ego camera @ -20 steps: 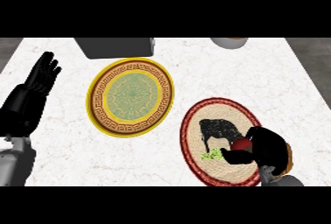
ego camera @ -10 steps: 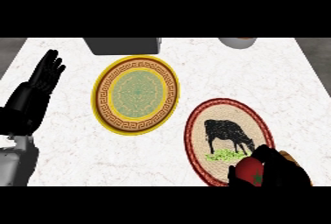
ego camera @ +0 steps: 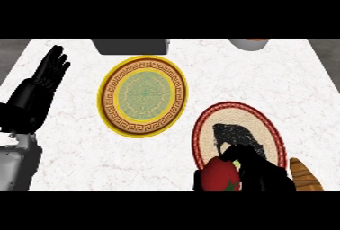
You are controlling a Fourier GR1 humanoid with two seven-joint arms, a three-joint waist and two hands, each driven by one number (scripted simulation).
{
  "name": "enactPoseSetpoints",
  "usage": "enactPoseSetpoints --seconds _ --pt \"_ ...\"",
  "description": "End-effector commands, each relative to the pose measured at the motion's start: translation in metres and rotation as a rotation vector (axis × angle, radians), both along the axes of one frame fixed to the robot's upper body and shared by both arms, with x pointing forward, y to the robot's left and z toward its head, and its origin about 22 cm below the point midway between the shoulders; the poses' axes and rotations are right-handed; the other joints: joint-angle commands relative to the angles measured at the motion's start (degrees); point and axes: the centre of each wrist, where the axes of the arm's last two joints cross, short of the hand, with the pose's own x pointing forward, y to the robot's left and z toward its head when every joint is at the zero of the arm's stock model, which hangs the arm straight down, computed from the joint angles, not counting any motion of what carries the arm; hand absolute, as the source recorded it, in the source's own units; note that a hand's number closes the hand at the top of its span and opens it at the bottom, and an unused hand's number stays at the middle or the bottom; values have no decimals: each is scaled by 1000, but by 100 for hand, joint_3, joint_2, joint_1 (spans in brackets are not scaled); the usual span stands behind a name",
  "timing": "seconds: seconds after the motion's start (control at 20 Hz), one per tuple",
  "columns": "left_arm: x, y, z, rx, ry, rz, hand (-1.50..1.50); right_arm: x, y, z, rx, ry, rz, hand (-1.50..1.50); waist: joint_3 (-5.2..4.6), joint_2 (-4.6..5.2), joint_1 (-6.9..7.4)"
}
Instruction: Pick the tomato from the placemat and place it in the plate
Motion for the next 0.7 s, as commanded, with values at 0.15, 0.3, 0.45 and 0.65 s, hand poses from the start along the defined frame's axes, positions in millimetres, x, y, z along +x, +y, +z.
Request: enactPoseSetpoints --seconds 0.15,0.3,0.45,0.65 --pt "-1 -13 16 -8 1 -28 0 35 54 27 40 -28 59 150 1 20 110" --pt "1 -6 -9 -15 -9 2 0 63 63 44 54 -22 105 150 -3 35 123" --pt "-3 -12 -5 -9 -16 -37 0 97 79 37 88 -21 95 150 -1 42 225" --pt "6 -9 -8 -8 -8 -36 0 126 93 39 146 -2 115 150 -1 55 223"
